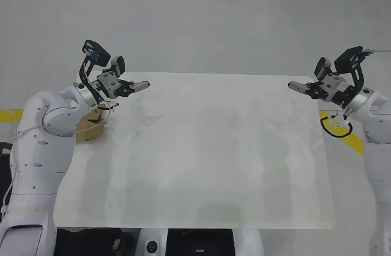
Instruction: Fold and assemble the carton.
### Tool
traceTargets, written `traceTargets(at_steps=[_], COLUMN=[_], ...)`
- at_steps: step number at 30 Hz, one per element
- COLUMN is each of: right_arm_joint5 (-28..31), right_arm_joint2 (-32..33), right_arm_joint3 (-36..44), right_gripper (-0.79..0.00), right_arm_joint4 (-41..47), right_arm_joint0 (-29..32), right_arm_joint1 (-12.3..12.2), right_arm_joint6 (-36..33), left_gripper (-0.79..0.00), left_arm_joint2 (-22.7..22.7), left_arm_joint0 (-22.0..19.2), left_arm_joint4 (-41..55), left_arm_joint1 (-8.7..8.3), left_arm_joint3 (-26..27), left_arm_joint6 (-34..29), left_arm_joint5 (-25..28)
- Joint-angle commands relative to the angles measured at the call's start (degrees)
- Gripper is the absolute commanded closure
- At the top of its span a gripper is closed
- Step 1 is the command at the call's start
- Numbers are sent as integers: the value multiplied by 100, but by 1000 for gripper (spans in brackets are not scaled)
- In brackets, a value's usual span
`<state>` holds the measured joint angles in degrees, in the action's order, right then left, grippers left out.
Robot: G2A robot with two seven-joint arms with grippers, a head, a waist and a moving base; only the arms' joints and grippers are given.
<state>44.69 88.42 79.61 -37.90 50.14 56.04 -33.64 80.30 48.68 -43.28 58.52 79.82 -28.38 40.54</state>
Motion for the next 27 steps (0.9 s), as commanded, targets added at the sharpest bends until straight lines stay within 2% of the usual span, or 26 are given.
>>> traceTargets(at_steps=[1,14,19,24,27], right_arm_joint5=[0,0,0,0,0], right_arm_joint2=[0,0,0,0,0], right_arm_joint3=[0,0,0,0,0], right_gripper=[-784,-784,-785,-785,-785], right_arm_joint4=[0,0,0,0,0], right_arm_joint0=[0,0,0,0,0], right_arm_joint1=[0,0,0,0,0], right_arm_joint6=[0,0,0,0,0], left_gripper=[-785,-785,-785,-785,-785], left_arm_joint2=[0,0,131,455,758], left_arm_joint0=[0,0,192,413,549], left_arm_joint4=[0,0,234,1748,2712], left_arm_joint1=[0,0,-18,-33,-65], left_arm_joint3=[0,0,34,-17,1], left_arm_joint6=[0,0,-164,-879,-1275], left_arm_joint5=[0,0,-613,-1494,-1777])
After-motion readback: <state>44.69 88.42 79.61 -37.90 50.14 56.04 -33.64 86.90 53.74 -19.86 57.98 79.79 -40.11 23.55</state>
